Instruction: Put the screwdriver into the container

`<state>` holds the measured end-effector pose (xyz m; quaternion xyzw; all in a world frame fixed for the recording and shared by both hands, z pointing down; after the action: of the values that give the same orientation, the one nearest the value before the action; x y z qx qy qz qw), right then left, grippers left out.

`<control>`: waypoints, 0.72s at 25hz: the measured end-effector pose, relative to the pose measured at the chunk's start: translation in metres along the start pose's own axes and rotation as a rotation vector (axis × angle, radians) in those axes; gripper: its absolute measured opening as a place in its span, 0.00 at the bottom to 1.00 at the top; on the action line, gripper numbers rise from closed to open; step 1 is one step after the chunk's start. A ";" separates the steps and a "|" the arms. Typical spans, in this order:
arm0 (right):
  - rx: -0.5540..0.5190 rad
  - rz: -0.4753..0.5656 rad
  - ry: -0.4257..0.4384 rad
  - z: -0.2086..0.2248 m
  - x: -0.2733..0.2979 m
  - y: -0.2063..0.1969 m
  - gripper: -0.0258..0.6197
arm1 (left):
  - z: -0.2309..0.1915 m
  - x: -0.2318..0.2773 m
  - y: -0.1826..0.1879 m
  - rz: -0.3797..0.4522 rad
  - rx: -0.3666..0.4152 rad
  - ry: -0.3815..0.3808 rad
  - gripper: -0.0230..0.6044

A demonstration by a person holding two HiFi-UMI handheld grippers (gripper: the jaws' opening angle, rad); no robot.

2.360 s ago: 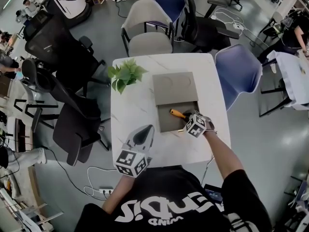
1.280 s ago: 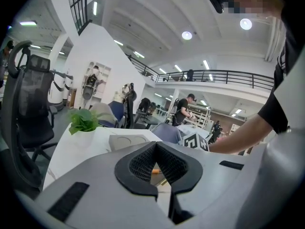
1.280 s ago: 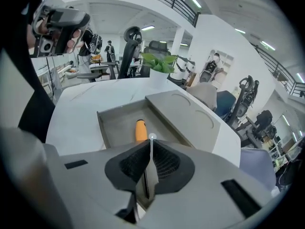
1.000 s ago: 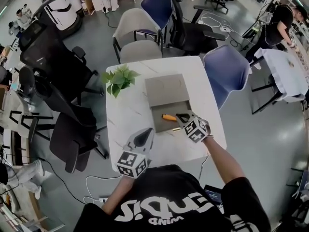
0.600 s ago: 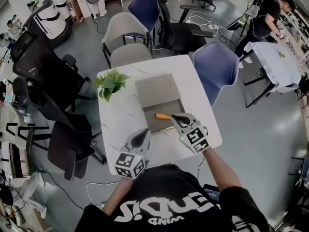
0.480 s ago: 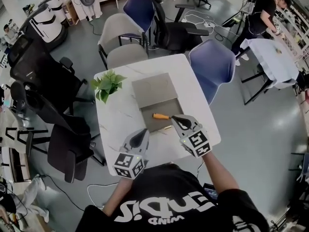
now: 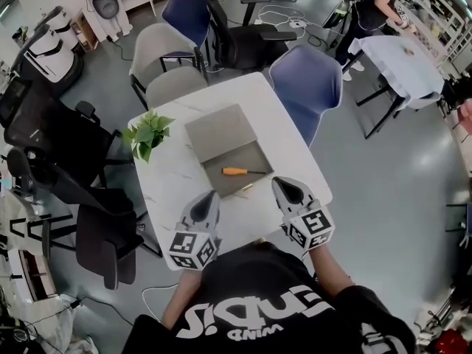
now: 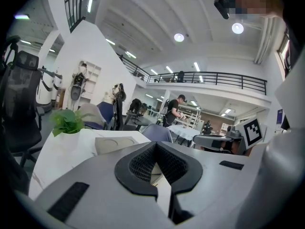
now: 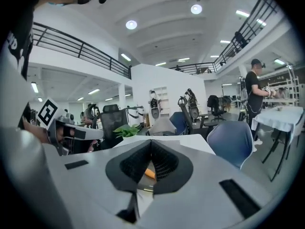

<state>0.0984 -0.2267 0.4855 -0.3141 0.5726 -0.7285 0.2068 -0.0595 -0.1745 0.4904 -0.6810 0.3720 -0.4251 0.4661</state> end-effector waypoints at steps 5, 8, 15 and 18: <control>0.088 -0.001 -0.069 0.020 -0.015 -0.018 0.06 | 0.001 0.001 0.001 -0.003 0.020 0.003 0.06; 0.107 -0.013 -0.090 0.026 -0.017 -0.026 0.06 | -0.001 0.002 0.001 -0.003 0.030 0.009 0.06; 0.112 -0.030 -0.093 0.023 -0.015 -0.032 0.06 | -0.002 0.003 0.002 -0.002 0.037 0.012 0.06; 0.098 -0.041 -0.088 0.018 -0.015 -0.034 0.06 | -0.002 0.003 0.002 -0.002 0.041 0.013 0.06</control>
<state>0.1237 -0.2211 0.5174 -0.3470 0.5200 -0.7454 0.2316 -0.0602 -0.1780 0.4890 -0.6689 0.3657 -0.4373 0.4770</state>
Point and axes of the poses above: the fingertips, and each gripper's own axes: x forward along the fingers, z to its right, y out of its top, the point moved 1 cm from there along -x, backward along the fingers, and after that the axes turned 4 degrees about x, right-handed, at the moved point
